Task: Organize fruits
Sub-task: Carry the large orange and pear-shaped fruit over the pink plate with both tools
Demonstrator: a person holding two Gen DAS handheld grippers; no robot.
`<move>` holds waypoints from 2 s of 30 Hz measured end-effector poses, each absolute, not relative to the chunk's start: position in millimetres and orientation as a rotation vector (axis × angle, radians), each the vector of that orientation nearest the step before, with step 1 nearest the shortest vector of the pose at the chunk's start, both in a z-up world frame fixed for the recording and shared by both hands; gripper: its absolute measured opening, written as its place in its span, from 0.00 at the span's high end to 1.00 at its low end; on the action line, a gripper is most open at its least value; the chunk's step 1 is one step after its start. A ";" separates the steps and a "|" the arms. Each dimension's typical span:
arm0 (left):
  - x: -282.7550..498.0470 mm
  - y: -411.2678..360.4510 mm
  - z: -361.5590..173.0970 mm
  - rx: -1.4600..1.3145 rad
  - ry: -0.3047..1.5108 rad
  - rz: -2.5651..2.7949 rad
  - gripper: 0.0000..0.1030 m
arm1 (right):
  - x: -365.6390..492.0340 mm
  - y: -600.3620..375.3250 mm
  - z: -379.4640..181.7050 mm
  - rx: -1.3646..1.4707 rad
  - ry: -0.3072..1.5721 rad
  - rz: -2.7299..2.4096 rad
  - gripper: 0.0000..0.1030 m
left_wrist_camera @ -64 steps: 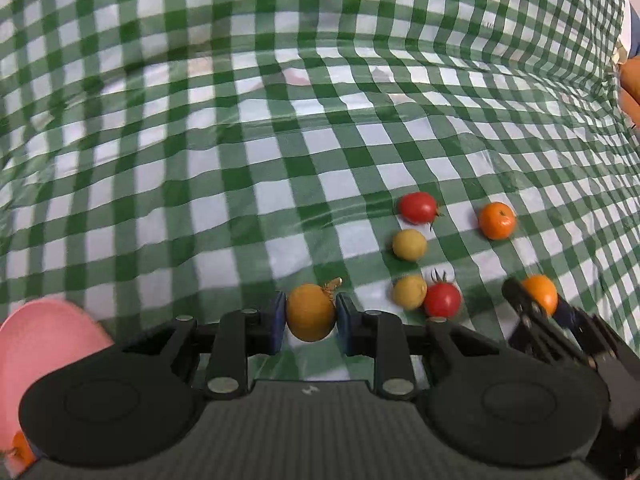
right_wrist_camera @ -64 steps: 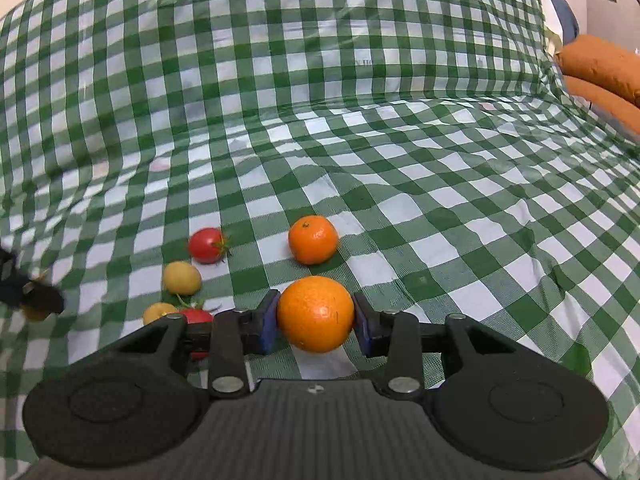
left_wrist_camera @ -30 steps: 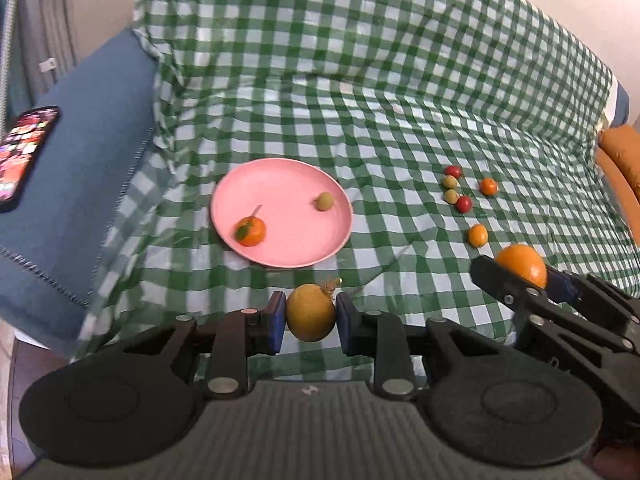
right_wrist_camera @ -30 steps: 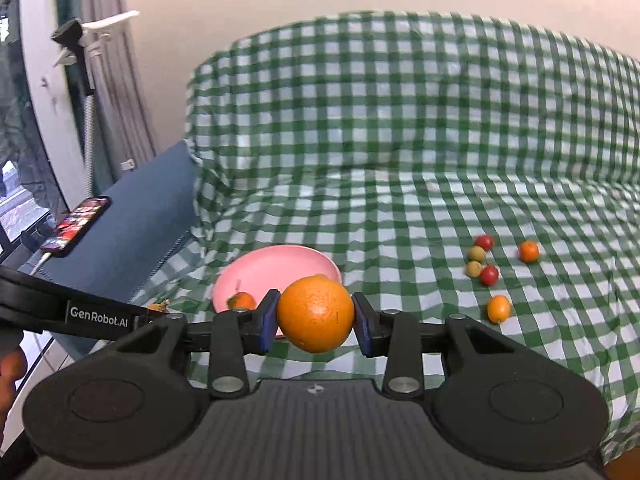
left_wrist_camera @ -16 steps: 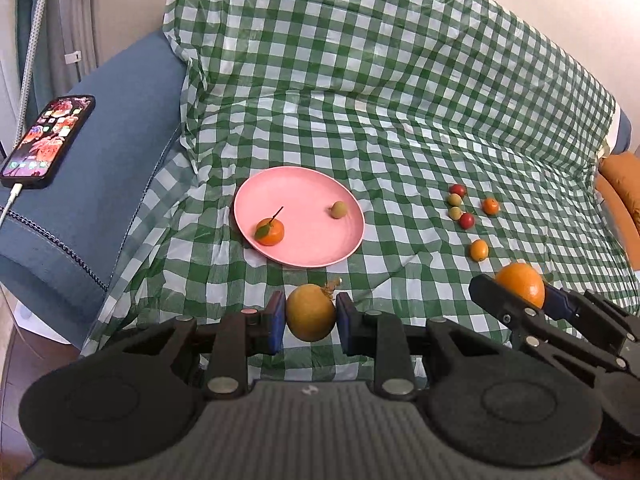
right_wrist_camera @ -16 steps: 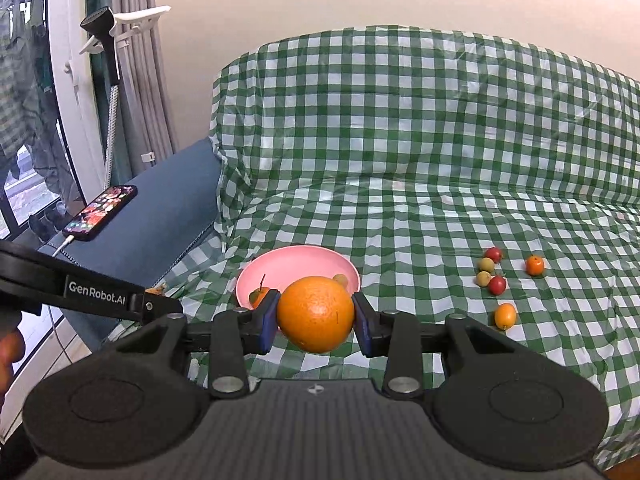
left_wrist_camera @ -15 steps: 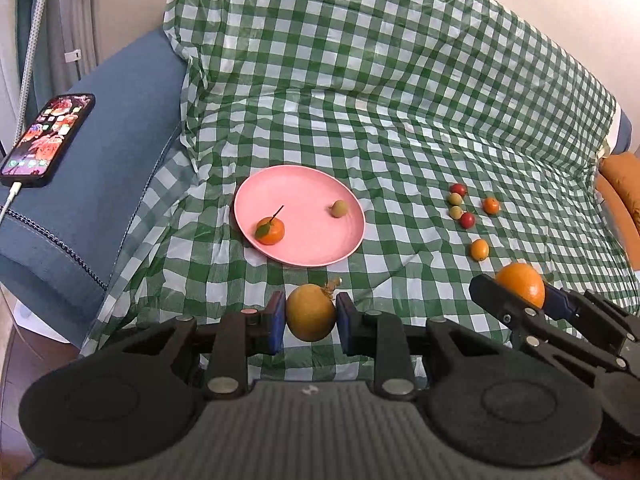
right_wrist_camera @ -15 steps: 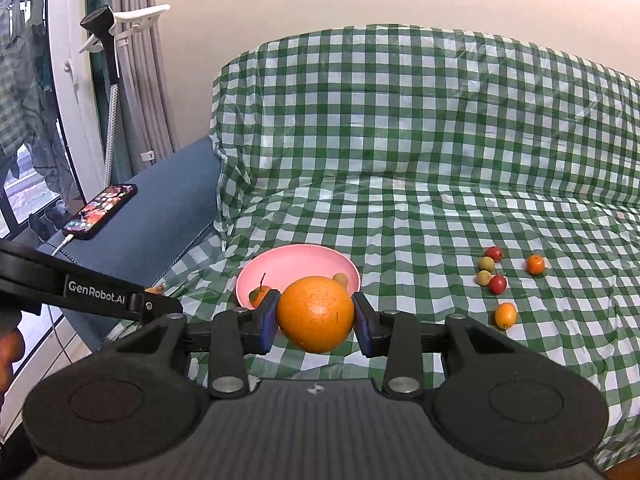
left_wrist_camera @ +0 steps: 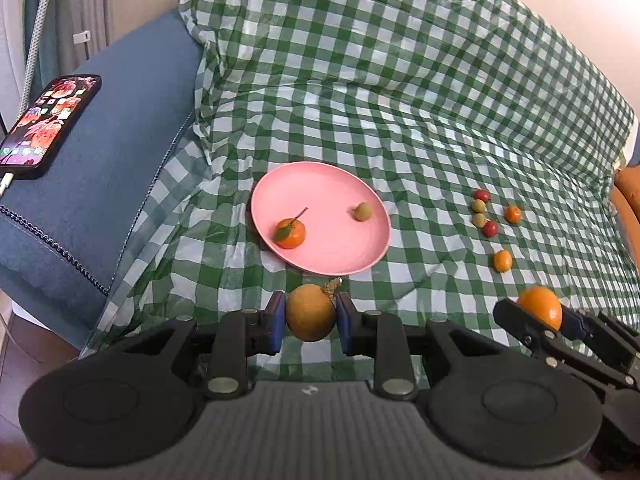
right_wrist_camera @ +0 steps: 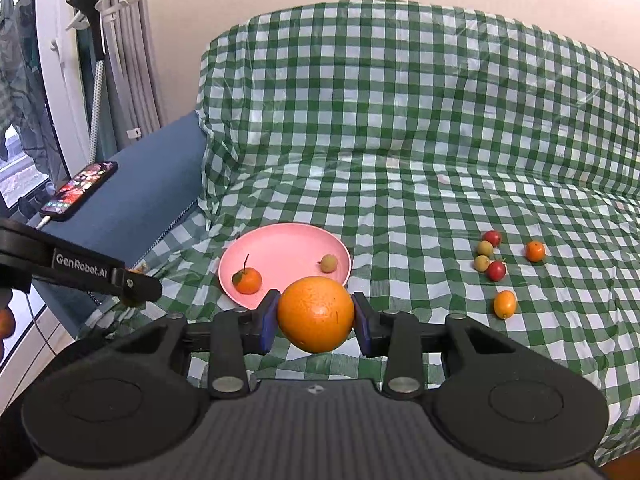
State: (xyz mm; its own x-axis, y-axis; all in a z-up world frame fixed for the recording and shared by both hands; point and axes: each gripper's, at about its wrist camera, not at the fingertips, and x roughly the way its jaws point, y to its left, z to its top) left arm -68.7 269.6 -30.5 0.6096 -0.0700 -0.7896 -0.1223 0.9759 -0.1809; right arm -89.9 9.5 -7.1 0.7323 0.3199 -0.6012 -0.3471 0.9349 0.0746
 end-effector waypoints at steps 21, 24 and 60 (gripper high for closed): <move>34.8 282.6 -64.4 -0.187 0.942 0.088 0.71 | -0.3 51.4 -53.9 -0.064 0.720 0.381 0.62; 54.5 278.5 -75.3 -0.156 0.960 0.087 0.71 | 17.6 58.3 -65.7 -0.063 0.739 0.375 0.62; 151.3 277.5 -164.8 -0.064 1.089 0.106 0.71 | 102.9 86.2 -141.4 -0.127 0.836 0.416 0.61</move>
